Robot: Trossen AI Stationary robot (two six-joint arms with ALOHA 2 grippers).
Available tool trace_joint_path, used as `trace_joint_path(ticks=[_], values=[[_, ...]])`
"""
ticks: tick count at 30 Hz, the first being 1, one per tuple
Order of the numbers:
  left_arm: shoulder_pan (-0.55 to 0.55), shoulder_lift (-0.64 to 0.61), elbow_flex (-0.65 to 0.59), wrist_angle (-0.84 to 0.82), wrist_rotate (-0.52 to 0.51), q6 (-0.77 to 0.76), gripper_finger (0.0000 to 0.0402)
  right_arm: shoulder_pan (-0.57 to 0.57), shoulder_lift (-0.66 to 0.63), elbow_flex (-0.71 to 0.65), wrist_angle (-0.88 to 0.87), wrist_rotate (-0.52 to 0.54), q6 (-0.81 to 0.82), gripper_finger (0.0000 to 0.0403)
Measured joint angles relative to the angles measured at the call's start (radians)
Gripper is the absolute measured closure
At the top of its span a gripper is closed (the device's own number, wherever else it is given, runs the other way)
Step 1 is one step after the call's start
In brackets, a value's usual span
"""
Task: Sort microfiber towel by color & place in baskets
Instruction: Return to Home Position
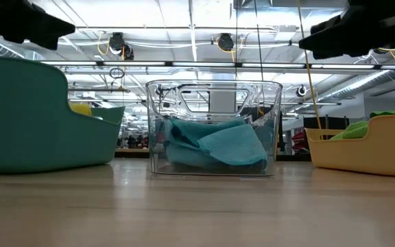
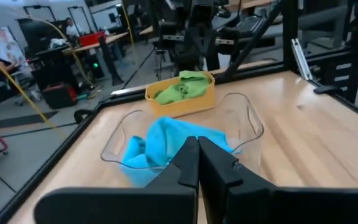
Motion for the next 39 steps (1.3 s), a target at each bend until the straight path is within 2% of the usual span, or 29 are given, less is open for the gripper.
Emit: trace_joint_path(ticks=[10, 18, 27, 33, 39], values=[[0.000, -0.133, -0.118, 0.077, 0.097, 0.019, 0.0396, 0.000, -0.102, -0.190, 0.151, -0.047, 0.048, 0.0402], [0.000, -0.195, -0.175, 0.103, 0.105, 0.042, 0.0396, 0.000, -0.190, -0.317, 0.263, -0.052, 0.048, 0.0402], [0.007, -0.231, -0.217, 0.125, 0.104, 0.054, 0.0396, -0.002, -0.244, -0.317, 0.207, -0.050, -0.011, 0.0403], [0.058, -0.231, -0.218, 0.120, 0.101, 0.077, 0.0396, -0.030, -0.287, -0.317, 0.136, -0.047, 0.011, 0.0403], [0.084, -0.236, -0.218, 0.116, 0.121, 0.079, 0.0396, -0.074, -0.390, -0.317, 0.003, -0.052, 0.040, 0.0403]])
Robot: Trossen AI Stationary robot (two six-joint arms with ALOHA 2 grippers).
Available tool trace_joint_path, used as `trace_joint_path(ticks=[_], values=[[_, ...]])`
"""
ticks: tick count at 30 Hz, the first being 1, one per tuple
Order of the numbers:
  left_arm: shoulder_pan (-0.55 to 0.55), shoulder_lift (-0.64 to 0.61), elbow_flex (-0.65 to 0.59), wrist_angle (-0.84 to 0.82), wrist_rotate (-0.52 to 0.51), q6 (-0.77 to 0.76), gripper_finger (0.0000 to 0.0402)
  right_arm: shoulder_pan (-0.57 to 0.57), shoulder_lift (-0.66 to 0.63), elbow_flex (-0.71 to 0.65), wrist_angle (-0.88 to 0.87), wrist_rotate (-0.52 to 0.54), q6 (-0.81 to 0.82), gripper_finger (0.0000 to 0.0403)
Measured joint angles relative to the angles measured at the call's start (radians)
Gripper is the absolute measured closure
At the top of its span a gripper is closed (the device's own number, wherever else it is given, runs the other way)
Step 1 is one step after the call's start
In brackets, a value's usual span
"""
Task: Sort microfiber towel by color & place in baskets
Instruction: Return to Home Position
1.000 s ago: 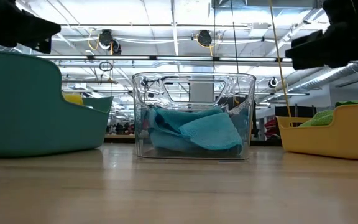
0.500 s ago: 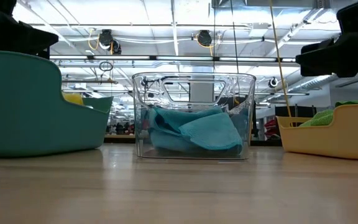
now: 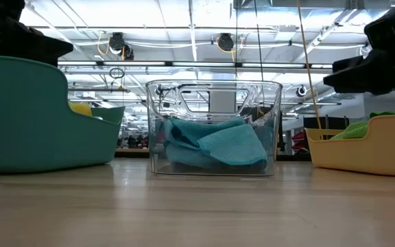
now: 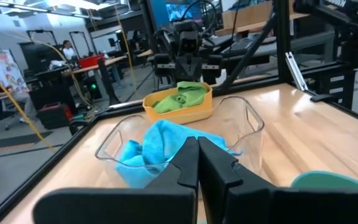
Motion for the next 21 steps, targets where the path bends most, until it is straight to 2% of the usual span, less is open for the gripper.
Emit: trace_joint_path(ticks=[12, 21], values=[[0.000, -0.006, 0.000, 0.002, 0.008, -0.030, 0.0396, -0.128, -0.228, 0.000, -0.125, -0.260, -0.072, 0.0403], [-0.001, -0.005, -0.016, 0.000, 0.020, -0.083, 0.0396, -0.273, -0.321, 0.000, -0.229, -0.312, -0.053, 0.0403]])
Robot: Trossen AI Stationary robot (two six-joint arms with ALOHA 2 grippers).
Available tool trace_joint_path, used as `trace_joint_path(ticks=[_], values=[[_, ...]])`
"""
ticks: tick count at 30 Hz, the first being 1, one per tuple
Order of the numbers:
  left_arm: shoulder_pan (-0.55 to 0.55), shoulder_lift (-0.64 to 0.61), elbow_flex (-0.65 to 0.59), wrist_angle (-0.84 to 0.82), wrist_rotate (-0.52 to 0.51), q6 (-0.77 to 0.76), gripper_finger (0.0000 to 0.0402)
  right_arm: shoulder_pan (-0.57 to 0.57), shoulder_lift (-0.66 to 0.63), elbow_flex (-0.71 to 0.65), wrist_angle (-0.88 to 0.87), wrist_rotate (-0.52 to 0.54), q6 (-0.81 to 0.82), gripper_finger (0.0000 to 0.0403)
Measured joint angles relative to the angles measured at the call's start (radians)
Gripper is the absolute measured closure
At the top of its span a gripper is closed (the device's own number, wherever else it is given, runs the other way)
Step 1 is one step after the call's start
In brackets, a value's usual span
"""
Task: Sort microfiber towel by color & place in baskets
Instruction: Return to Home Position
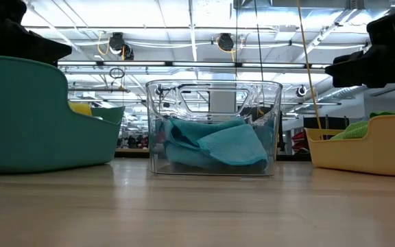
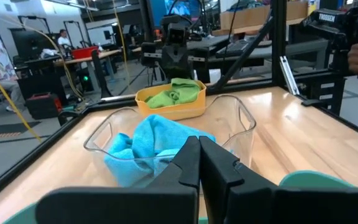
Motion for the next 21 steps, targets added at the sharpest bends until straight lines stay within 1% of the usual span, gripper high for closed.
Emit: trace_joint_path(ticks=[3, 5, 10, 15, 18, 21], values=[[0.000, 0.000, 0.000, 0.003, 0.000, 0.001, 0.0396, -0.025, -0.013, 0.000, -0.012, -0.044, 0.008, 0.0403], [0.000, 0.000, 0.000, 0.002, 0.000, 0.012, 0.0396, -0.034, -0.018, 0.000, -0.020, -0.051, 0.011, 0.0403], [-0.003, -0.007, 0.000, 0.003, 0.006, 0.050, 0.0396, -0.054, -0.047, 0.000, -0.076, -0.047, 0.021, 0.0403], [-0.004, -0.055, -0.001, -0.012, 0.005, 0.073, 0.0396, -0.059, -0.098, 0.001, -0.076, -0.043, 0.028, 0.0403], [-0.004, -0.084, -0.001, -0.013, -0.009, 0.080, 0.0396, -0.059, -0.140, 0.001, -0.083, -0.007, 0.027, 0.0403], [-0.004, -0.095, -0.001, -0.014, -0.013, 0.091, 0.0396, -0.059, -0.171, 0.001, -0.086, 0.004, 0.016, 0.0403]])
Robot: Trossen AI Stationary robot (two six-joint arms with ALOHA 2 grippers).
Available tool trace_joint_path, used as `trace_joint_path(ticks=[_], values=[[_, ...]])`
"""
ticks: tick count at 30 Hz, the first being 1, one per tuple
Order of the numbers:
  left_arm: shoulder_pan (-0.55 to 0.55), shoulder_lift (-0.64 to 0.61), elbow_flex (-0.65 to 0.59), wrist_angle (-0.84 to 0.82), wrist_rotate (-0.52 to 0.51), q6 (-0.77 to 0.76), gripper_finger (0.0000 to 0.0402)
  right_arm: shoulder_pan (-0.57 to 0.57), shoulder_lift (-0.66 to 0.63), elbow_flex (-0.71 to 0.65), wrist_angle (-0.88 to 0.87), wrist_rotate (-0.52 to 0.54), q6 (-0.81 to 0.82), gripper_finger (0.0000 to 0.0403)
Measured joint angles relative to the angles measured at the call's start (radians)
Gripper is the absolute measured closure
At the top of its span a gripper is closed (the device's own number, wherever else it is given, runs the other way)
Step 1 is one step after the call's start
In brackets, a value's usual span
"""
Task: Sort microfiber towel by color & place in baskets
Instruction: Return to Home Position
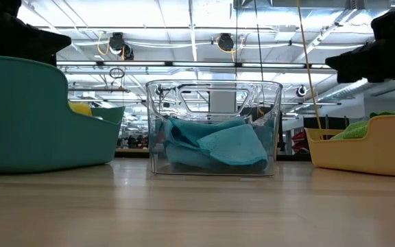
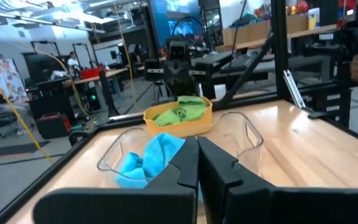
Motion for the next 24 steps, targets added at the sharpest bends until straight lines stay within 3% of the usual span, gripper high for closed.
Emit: trace_joint_path(ticks=[8, 14, 24], values=[[0.000, 0.000, 0.000, 0.096, 0.014, 0.029, 0.0396, 0.000, 0.040, 0.000, -0.002, 0.002, 0.011, 0.0403], [0.018, 0.000, 0.000, 0.000, 0.022, -0.026, 0.0396, 0.000, 0.072, 0.000, -0.002, 0.002, 0.060, 0.0403], [0.087, 0.001, -0.001, -0.009, 0.136, -0.050, 0.0396, 0.000, 0.075, 0.000, 0.001, 0.002, 0.069, 0.0403]])
